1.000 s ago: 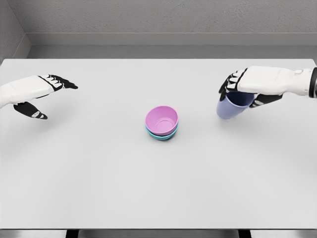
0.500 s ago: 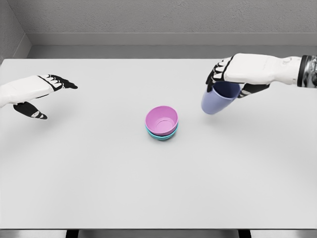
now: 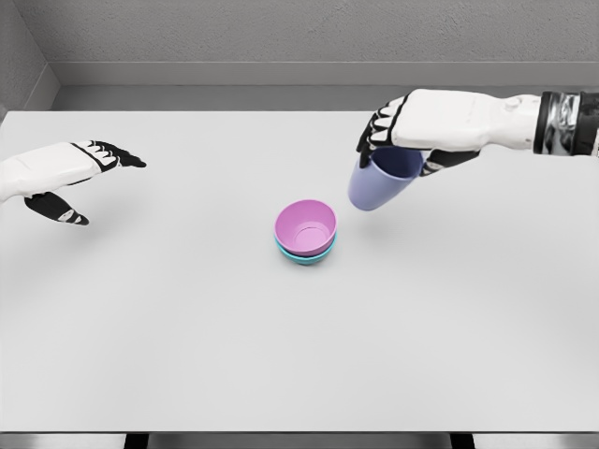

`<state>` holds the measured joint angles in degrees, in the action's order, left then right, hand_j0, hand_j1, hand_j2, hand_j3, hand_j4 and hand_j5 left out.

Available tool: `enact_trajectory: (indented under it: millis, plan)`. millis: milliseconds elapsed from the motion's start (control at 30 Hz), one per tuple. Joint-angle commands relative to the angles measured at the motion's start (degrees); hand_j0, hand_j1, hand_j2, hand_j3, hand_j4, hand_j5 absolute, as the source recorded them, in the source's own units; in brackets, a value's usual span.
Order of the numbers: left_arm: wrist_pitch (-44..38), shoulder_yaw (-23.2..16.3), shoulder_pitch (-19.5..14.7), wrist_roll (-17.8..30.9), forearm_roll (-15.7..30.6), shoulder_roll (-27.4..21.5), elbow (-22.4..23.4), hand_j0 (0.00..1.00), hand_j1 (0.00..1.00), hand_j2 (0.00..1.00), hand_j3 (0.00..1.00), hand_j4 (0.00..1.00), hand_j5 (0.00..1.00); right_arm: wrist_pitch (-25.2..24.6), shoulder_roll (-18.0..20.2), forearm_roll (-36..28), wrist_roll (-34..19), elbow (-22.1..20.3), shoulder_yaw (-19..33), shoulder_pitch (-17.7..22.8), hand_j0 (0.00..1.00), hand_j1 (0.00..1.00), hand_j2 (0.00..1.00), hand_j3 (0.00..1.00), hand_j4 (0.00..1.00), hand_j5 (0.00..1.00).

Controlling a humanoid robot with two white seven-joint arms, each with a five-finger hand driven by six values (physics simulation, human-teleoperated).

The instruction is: Stacking bowl and cup with both arms

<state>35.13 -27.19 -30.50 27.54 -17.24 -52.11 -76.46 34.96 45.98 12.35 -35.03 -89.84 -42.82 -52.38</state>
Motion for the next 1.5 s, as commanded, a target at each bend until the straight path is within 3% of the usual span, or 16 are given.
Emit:
enact_trajectory:
  millis: [0,400,600,833,1467]
  plan:
    - [-0.13,0.03,0.00,-0.03,0.36,-0.10,-0.01,1.00,1.00,1.00,1.00,1.00,1.00,-0.42,-0.89,-0.30,0.03,-0.43,-0.16,0.00,0.61,0.61,0.61,0.61,0.61,0.61]
    - [-0.13,0.12,0.00,-0.03,0.36,-0.10,-0.01,1.00,1.00,1.00,1.00,1.00,1.00,-0.51,-5.55,-0.04,0.03,-1.31,-2.09,-2.02,0.61,0.61,0.61,0.61,0.61,0.61]
    - [-0.13,0.12,0.00,-0.03,0.36,-0.10,-0.01,1.00,1.00,1.00,1.00,1.00,1.00,-2.53,-8.18,0.22,0.03,-0.87,-5.52,-3.69,0.61,0.61,0.61,0.61,0.61,0.61]
    - [-0.13,0.12,0.00,-0.03,0.36,-0.10,-0.01,1.00,1.00,1.00,1.00,1.00,1.00,-5.61,-9.50,1.36,0.03,-0.52,-8.33,-4.22,0.62,0.62,0.62,0.62,0.62,0.62]
    - [-0.13,0.03,0.00,-0.03,0.36,-0.10,-0.01,1.00,1.00,1.00,1.00,1.00,1.00,-7.89,-11.61,3.12,0.03,3.09,-11.67,-4.31,0.62,0.62,0.62,0.62,0.62,0.62]
